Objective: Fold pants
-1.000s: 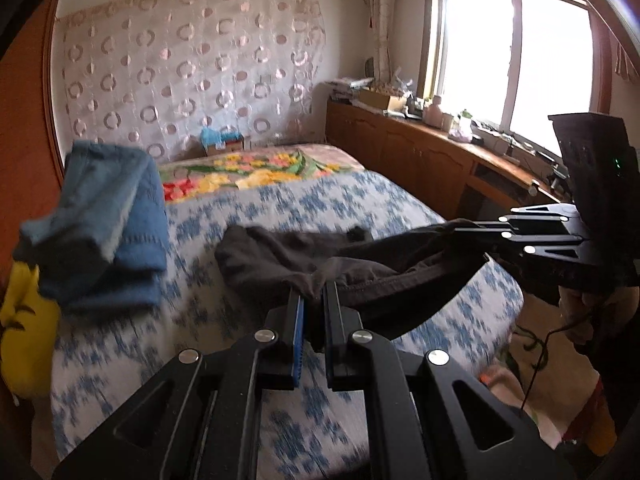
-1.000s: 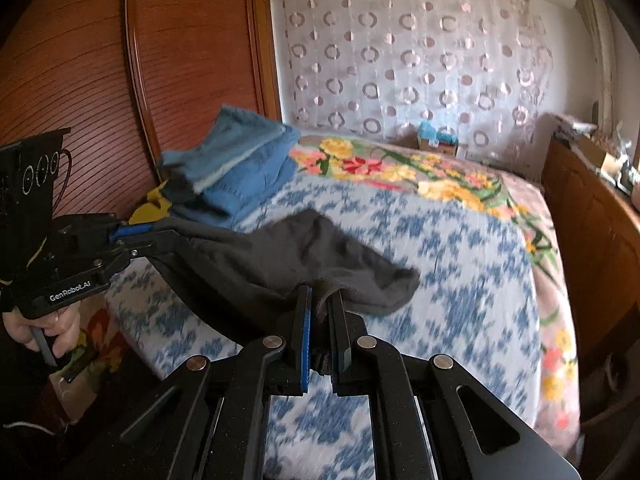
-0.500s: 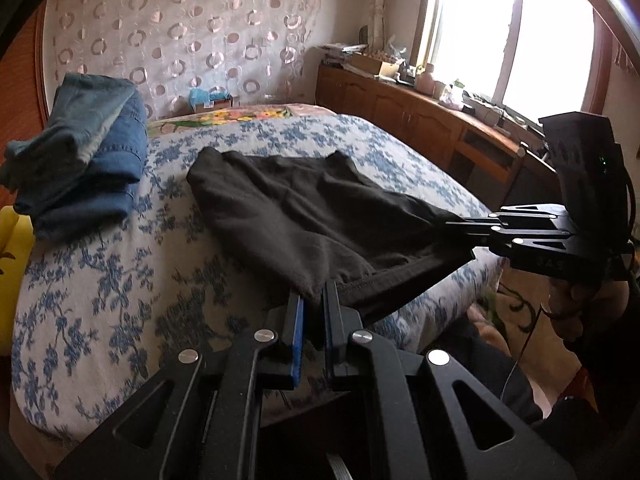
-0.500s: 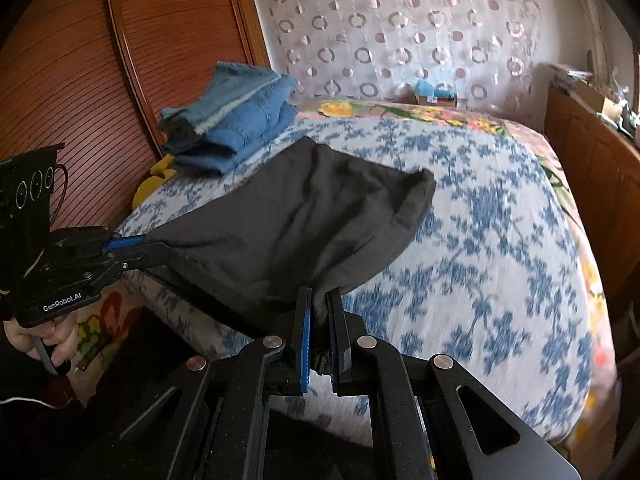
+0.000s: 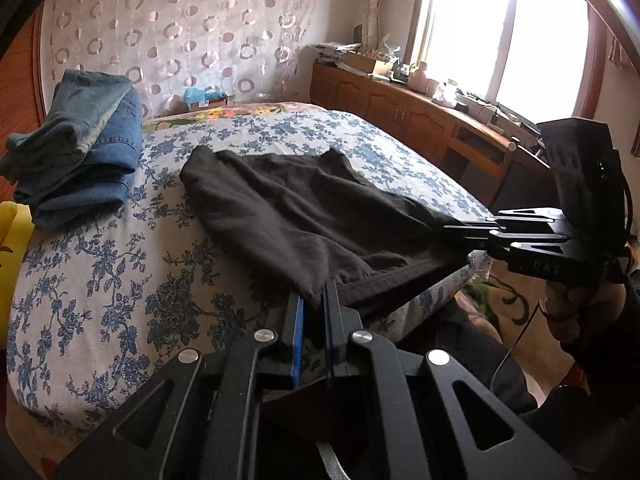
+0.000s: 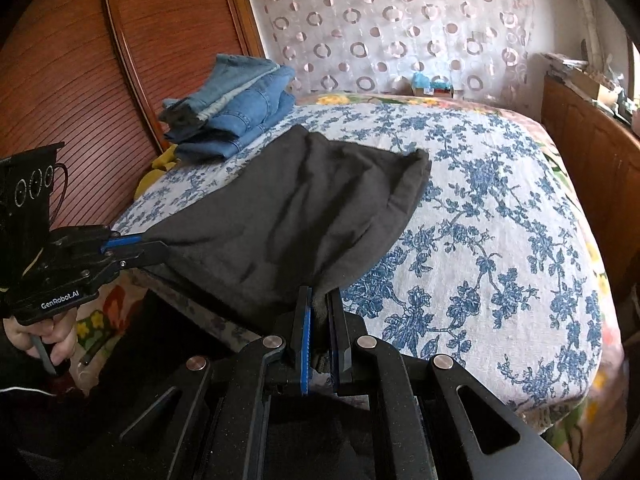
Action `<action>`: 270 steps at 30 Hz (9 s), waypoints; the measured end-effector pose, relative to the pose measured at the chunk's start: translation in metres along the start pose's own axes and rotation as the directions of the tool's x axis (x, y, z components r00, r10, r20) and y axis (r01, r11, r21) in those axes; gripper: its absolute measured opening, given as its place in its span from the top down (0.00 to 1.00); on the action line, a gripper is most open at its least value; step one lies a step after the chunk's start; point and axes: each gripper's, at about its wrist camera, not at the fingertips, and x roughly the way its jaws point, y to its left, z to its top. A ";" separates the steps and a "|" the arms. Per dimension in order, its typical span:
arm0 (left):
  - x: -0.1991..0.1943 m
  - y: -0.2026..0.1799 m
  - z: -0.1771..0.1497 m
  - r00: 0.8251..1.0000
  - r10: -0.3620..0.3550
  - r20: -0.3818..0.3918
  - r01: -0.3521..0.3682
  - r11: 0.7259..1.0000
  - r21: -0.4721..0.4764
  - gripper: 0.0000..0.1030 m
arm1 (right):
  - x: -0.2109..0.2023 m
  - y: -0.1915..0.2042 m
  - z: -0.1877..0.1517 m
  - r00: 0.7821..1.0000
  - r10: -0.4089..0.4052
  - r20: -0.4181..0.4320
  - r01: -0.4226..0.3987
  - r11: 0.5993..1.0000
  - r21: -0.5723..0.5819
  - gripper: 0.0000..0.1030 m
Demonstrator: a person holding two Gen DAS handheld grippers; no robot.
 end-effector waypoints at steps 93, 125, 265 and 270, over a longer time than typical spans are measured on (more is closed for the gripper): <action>0.075 0.065 0.034 0.995 0.100 -0.032 -0.102 0.992 -0.072 0.95 | 0.073 -0.028 0.024 0.996 -0.086 -0.013 0.087 0.996 0.016 0.92; 0.041 0.049 0.028 0.996 0.089 0.022 -0.087 0.993 -0.080 0.57 | 0.021 -0.026 0.003 0.996 -0.079 0.046 0.080 0.996 -0.026 0.80; 0.082 0.066 0.014 0.992 0.125 -0.021 -0.126 0.990 -0.069 0.24 | 0.019 -0.034 -0.019 0.990 -0.138 -0.027 0.138 0.990 0.028 0.93; 0.063 0.066 0.003 0.993 0.115 -0.011 -0.116 0.990 -0.084 0.24 | 0.010 -0.028 -0.017 0.990 -0.144 -0.002 0.144 0.989 0.027 0.90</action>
